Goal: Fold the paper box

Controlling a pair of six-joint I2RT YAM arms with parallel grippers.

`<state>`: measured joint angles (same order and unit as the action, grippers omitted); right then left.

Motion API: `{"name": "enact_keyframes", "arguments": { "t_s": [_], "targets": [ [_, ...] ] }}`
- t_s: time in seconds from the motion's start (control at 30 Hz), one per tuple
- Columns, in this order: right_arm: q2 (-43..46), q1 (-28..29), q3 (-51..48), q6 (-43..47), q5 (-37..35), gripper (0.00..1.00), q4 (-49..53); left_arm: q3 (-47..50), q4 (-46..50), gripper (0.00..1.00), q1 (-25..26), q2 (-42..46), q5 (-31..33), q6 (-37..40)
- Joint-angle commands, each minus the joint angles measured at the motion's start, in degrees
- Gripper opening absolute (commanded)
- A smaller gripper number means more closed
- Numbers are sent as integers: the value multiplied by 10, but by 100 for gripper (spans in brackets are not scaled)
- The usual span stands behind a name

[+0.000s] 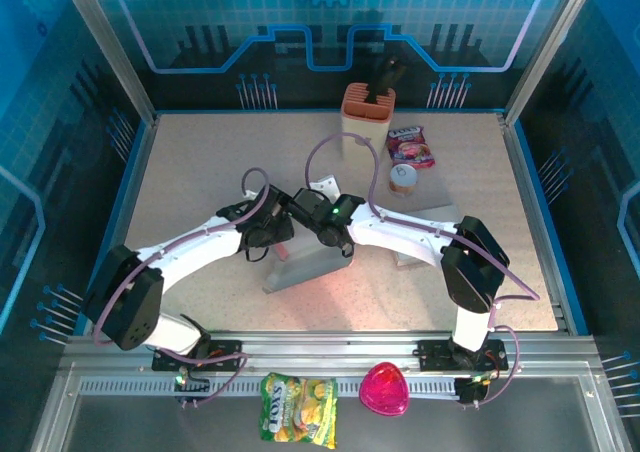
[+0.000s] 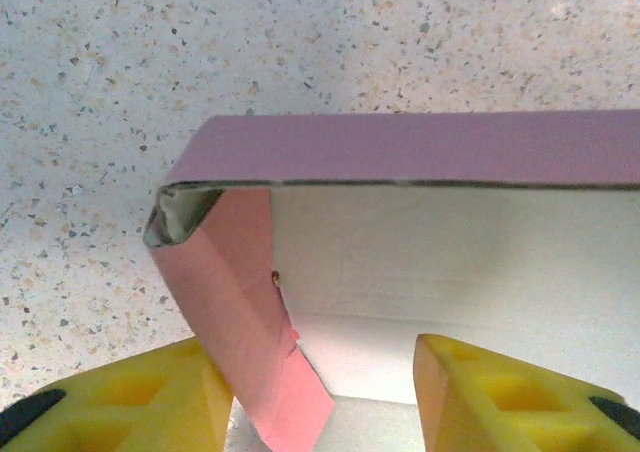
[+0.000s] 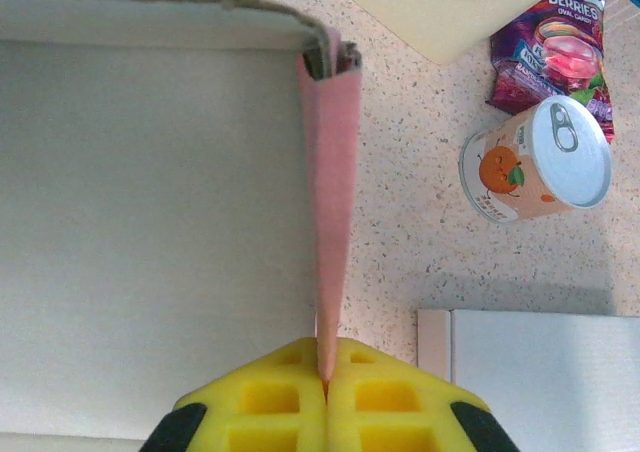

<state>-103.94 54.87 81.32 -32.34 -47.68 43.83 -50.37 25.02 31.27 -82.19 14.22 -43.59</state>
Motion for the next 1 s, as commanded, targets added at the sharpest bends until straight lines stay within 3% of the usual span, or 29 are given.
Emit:
{"name": "enact_keyframes", "arguments": {
  "t_s": [0.0,0.47,0.67,0.97],
  "targets": [
    [-3,-12,-3,1,-2,0,3,-11,13,51,-16,30,-30,-3],
    [-26,-40,11,-11,27,0,26,17,29,52,-76,70,-127,5],
    [-52,-78,37,-58,100,0,81,-9,74,52,-101,94,-140,-5],
    [-90,-134,79,-223,240,0,198,-73,172,49,-136,121,-134,10]
  ]
}}
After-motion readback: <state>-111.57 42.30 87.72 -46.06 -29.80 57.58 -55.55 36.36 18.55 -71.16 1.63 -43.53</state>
